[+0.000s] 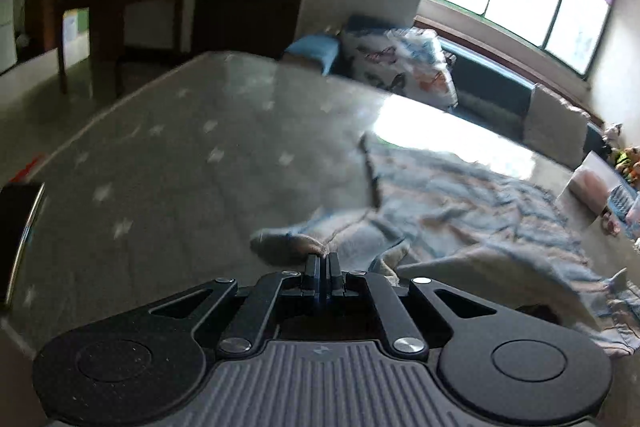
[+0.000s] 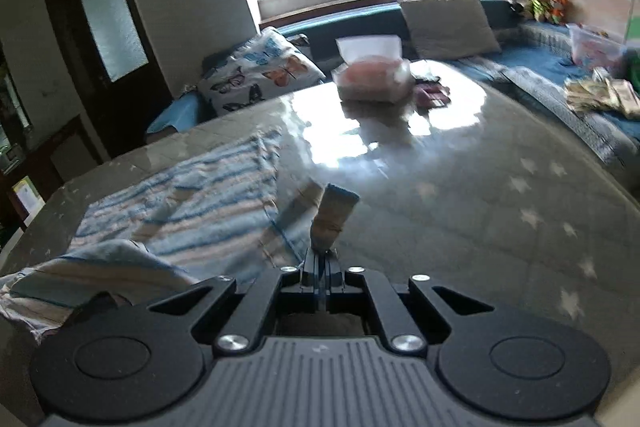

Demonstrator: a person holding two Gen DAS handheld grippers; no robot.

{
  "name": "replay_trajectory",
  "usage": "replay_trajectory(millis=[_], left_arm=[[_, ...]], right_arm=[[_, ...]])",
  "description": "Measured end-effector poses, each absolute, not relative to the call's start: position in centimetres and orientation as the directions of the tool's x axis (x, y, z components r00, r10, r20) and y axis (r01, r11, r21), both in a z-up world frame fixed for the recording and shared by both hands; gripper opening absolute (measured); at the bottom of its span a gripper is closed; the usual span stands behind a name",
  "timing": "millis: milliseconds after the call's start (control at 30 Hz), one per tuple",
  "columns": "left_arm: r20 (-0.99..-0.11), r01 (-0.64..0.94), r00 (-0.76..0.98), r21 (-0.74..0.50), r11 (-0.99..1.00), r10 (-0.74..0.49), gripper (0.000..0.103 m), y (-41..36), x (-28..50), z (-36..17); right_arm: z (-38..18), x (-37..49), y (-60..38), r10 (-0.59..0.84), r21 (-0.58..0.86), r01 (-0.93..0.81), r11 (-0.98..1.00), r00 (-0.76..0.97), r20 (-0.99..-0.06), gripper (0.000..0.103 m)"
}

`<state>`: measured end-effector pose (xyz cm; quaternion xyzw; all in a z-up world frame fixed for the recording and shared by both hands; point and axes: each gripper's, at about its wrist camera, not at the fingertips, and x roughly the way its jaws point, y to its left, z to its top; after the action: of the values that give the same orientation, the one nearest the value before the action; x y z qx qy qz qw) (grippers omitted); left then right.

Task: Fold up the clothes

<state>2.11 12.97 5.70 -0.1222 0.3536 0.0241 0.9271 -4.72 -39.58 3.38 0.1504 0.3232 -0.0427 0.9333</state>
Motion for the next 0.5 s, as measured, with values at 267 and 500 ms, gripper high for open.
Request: replay_trajectory(millis=[267, 500], left_arm=[[-0.717, -0.172, 0.697, -0.187, 0.967, -0.015, 0.008, 14.0, 1.1, 3.5], [-0.708, -0.200, 0.705, -0.140, 0.970, 0.043, 0.029, 14.7, 0.0, 4.0]], right_arm=[[1.3, -5.7, -41.2, -0.012, 0.252, 0.244, 0.936, 0.740, -0.673, 0.004], [0.5, -4.1, -41.3, -0.046, 0.213, 0.259, 0.942, 0.728, -0.684, 0.028]])
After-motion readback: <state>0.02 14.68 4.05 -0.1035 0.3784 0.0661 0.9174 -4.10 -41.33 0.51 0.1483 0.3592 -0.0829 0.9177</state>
